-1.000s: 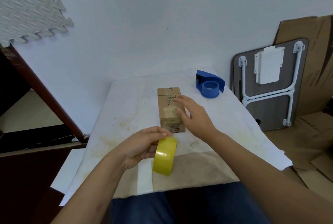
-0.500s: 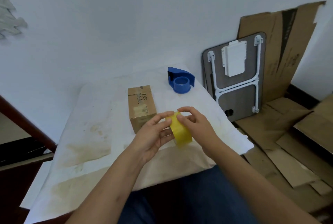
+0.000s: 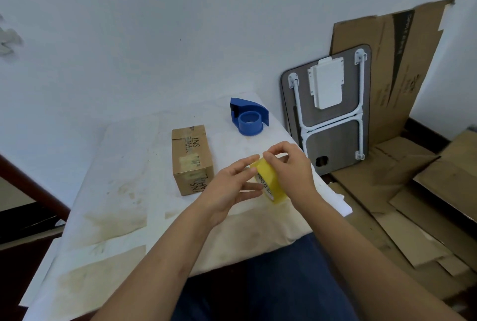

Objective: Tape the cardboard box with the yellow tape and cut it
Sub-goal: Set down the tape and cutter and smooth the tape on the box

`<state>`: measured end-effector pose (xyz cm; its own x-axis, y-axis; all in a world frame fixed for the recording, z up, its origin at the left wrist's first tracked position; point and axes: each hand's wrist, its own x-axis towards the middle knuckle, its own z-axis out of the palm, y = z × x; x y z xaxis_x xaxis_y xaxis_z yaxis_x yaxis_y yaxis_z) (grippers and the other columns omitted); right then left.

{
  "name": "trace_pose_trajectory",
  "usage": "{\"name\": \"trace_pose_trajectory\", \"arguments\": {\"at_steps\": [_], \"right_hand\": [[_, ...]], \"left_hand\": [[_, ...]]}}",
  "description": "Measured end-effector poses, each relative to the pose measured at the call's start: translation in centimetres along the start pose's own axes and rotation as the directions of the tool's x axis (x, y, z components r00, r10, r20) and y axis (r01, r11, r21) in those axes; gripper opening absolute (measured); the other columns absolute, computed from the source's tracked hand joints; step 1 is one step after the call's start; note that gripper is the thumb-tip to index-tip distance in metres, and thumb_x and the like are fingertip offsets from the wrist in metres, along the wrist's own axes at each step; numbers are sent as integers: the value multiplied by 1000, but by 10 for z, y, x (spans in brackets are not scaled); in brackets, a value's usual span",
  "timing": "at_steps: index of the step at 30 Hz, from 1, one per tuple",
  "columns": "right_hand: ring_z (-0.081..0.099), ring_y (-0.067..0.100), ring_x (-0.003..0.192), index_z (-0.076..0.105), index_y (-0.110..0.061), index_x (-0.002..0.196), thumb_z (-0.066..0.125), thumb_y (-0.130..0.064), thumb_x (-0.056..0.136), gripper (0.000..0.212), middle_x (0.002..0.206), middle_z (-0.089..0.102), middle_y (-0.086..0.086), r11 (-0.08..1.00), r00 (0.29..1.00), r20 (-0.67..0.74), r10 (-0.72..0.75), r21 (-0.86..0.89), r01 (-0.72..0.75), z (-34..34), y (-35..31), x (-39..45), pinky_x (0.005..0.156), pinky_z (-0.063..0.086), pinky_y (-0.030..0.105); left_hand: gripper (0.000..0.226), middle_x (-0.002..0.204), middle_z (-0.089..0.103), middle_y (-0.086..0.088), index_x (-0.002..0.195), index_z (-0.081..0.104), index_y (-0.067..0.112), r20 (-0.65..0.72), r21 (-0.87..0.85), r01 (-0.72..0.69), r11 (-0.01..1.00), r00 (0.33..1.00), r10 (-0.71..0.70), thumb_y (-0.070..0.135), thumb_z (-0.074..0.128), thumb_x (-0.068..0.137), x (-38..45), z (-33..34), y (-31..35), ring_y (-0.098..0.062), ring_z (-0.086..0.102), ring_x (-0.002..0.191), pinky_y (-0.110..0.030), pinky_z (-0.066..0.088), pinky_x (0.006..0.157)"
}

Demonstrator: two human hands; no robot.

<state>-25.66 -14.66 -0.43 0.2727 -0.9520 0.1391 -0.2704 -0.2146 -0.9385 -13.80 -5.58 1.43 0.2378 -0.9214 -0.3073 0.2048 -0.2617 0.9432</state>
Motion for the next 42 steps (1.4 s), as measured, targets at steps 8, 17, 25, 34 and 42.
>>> {"name": "trace_pose_trajectory", "arguments": {"at_steps": [8, 17, 25, 34, 42], "right_hand": [[57, 20, 79, 60, -14, 92, 55, -22, 95, 10, 106, 52, -1, 657, 856, 276, -438, -551, 514, 1, 2, 33, 66, 53, 39], [58, 24, 74, 66, -10, 89, 60, -19, 91, 11, 101, 59, 6, 387, 682, 532, -502, -567, 727, 32, 18, 33, 57, 53, 41], [56, 17, 93, 62, -12, 109, 55, -17, 93, 18, 120, 52, 1, 443, 735, 566, -374, -587, 678, 42, 20, 21, 69, 46, 25], [58, 16, 93, 60, -12, 112, 53, -19, 94, 21, 124, 45, -2, 489, 788, 531, -312, -621, 612, 41, 19, 18, 67, 56, 30], [61, 19, 103, 41, -23, 140, 58, -36, 92, 52, 141, 33, -5, 571, 831, 469, -298, -610, 549, 44, 22, 14, 75, 60, 34]], "left_hand": [[30, 121, 67, -7, 126, 64, 20, -184, 27, -43, 999, 982, 47, 10, 55, 98, -6, -31, 25, -17, 74, 79, -26, 60, 67], [23, 107, 71, -7, 112, 69, 13, -291, -72, -108, 992, 953, 82, 5, 53, 98, -19, -72, 25, -14, 72, 73, -25, 60, 65], [24, 102, 74, -6, 114, 69, 10, -312, -126, -116, 985, 947, 72, 3, 53, 98, -25, -86, 21, -13, 72, 72, -23, 61, 65], [24, 98, 74, -6, 113, 68, 8, -344, -159, -139, 977, 936, 77, 1, 50, 98, -31, -93, 18, -10, 71, 66, -22, 61, 67], [25, 103, 73, -7, 113, 68, 10, -384, -85, -167, 982, 915, 123, 2, 49, 99, -36, -100, 18, -13, 69, 74, -24, 60, 73]]}}
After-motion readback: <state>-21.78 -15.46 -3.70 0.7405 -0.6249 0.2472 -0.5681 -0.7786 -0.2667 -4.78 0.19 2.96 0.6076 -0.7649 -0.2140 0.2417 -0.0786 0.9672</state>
